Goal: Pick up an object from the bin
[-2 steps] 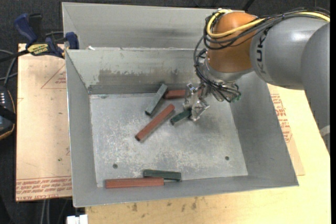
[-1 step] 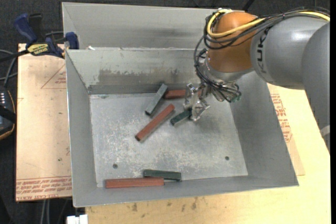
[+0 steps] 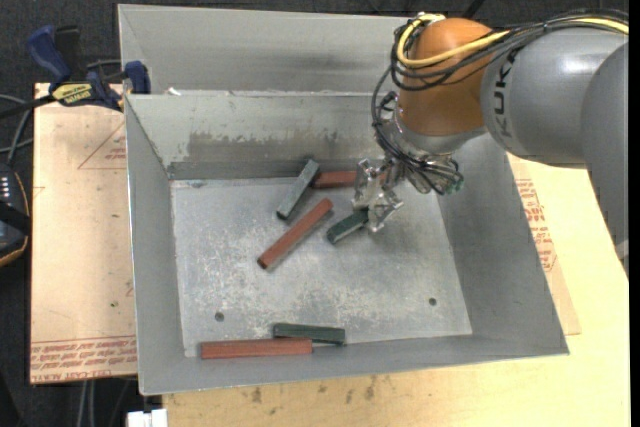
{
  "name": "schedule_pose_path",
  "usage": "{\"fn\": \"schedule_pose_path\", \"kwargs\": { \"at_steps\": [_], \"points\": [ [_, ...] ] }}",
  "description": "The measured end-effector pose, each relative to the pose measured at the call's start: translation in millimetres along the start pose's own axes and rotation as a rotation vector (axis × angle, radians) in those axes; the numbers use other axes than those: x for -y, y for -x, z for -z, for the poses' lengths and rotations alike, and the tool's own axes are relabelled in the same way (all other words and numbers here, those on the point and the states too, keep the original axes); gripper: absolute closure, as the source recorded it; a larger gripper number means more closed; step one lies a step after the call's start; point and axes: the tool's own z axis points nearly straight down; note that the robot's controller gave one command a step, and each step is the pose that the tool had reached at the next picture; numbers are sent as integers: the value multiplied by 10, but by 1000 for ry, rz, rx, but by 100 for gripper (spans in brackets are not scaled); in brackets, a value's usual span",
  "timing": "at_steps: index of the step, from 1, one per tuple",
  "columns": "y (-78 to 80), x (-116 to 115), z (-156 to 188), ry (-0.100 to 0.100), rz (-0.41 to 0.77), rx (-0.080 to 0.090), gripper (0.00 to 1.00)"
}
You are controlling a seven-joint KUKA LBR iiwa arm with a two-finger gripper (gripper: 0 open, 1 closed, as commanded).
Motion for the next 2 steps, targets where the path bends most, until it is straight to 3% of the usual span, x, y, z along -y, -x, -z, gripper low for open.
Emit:
{"fn": "schedule_pose_path", "kwargs": {
  "at_steps": [1, 2],
  "points": [
    [-5, -5, 203, 2, 0, -4, 100],
    [14, 6, 354, -2, 0, 2, 100]
  ]
}}
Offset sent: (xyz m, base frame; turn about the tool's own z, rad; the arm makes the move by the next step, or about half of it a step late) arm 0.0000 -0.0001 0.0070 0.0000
